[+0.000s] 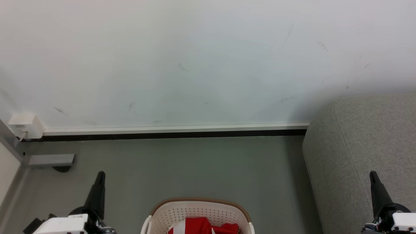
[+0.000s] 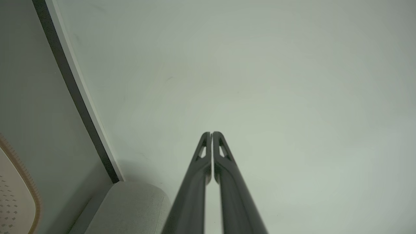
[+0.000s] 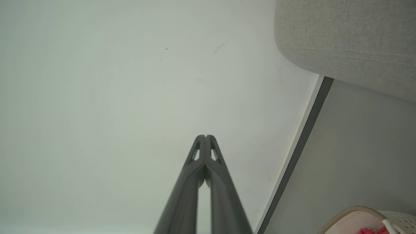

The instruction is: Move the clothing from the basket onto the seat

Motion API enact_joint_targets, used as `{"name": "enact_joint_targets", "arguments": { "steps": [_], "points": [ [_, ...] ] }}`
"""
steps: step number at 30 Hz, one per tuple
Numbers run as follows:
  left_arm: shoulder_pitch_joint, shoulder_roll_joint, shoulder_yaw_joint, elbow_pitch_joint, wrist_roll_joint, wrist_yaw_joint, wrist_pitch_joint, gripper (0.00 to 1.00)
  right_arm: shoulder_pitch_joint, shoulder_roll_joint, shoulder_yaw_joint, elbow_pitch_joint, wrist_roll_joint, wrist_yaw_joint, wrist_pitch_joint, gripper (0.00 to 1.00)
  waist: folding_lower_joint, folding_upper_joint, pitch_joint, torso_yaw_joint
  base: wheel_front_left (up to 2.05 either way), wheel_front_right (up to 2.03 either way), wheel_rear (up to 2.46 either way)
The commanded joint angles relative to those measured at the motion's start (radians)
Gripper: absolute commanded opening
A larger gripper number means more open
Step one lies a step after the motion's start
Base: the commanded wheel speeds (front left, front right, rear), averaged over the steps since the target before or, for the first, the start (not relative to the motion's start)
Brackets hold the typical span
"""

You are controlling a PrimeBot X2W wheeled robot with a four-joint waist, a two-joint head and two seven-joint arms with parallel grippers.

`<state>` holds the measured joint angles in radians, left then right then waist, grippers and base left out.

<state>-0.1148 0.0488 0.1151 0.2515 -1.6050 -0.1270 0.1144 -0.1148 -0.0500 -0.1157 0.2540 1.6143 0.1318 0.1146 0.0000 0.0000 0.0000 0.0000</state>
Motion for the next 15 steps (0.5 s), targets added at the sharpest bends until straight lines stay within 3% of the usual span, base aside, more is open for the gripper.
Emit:
{"name": "enact_joint_targets", "arguments": {
  "steps": [1, 15],
  "points": [
    [-0.006, 0.002, 0.001, -0.002, -0.012, -0.006, 0.005, 0.00, -0.006, 0.001, -0.003, -0.005, -0.006, -0.002, 0.004, 0.00, 0.0000, 0.0000, 0.000, 0.000, 0.00, 0.00, 0.00],
    [-0.006, 0.002, 0.001, -0.002, -0.012, -0.006, 0.005, 0.00, -0.006, 0.001, -0.003, -0.005, -0.006, -0.002, 0.004, 0.00, 0.0000, 0.0000, 0.000, 0.000, 0.00, 0.00, 0.00]
  ]
}}
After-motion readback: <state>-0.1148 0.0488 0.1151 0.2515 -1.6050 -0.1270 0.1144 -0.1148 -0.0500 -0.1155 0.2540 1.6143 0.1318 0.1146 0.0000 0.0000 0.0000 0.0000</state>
